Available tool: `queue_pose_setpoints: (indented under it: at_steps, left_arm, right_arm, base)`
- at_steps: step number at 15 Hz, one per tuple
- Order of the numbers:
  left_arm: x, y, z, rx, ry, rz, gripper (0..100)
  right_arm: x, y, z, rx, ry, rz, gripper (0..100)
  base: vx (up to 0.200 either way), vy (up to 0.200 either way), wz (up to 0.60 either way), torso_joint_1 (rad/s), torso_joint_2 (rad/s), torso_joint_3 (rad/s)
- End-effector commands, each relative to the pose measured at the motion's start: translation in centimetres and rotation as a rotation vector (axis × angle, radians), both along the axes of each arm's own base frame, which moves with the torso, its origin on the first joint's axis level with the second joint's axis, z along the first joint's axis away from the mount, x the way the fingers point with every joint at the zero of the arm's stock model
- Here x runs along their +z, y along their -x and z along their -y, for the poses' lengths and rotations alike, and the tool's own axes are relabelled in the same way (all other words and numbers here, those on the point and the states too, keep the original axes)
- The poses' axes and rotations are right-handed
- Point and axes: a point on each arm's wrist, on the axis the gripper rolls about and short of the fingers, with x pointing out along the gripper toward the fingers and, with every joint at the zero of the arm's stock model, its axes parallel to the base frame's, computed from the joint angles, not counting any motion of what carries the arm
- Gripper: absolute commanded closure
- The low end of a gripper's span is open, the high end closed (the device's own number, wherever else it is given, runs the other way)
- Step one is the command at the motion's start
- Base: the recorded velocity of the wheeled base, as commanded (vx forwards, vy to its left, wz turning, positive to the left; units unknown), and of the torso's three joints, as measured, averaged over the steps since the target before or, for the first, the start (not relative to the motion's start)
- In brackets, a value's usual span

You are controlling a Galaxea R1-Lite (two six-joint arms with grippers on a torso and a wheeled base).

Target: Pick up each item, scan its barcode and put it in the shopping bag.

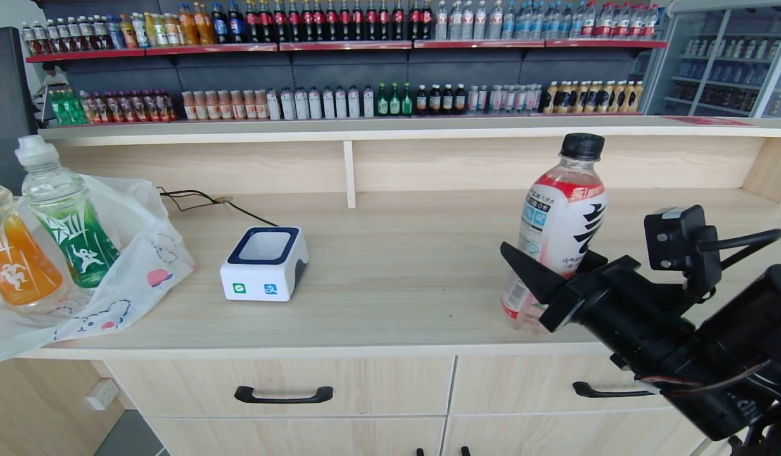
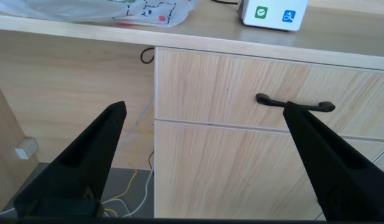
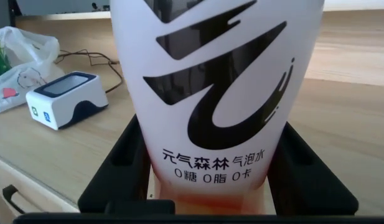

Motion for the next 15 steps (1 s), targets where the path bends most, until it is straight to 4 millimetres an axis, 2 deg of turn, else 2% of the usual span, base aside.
queue_pose_setpoints:
  at_steps: [1, 6, 9, 13, 15]
  left_arm:
    - [0.0, 0.0, 0.0, 0.0, 0.0, 0.0, 0]
    - [0.0, 0.0, 0.0, 0.0, 0.0, 0.0, 0]
    - [0.0, 0.0, 0.0, 0.0, 0.0, 0.0, 0]
    - [0.0, 0.0, 0.0, 0.0, -0.001, 0.0, 0]
    - [0.0, 0.0, 0.0, 0.0, -0.001, 0.0, 0]
  right_arm:
    - [0.1, 1.1, -1.1, 0.06, -0.003, 0.005, 100]
    - [0.0, 3.2, -3.6, 0.194, 0.0, -0.002, 100]
    - [0.3, 3.9, -4.5, 0.255, -0.054, -0.024, 100]
    - [1.8, 3.8, -5.5, 0.301, -0.168, -0.024, 100]
    - [3.7, 5.7, -6.4, 0.417, -0.255, -0.002, 100]
  base:
    - [0.0, 0.0, 0.0, 0.0, 0.0, 0.0]
    - [0.0, 0.0, 0.0, 0.0, 0.0, 0.0]
    - [0.0, 0.0, 0.0, 0.0, 0.0, 0.0]
    - [0.0, 0.0, 0.0, 0.0, 0.0, 0.0]
    - [0.0, 0.0, 0.0, 0.0, 0.0, 0.0]
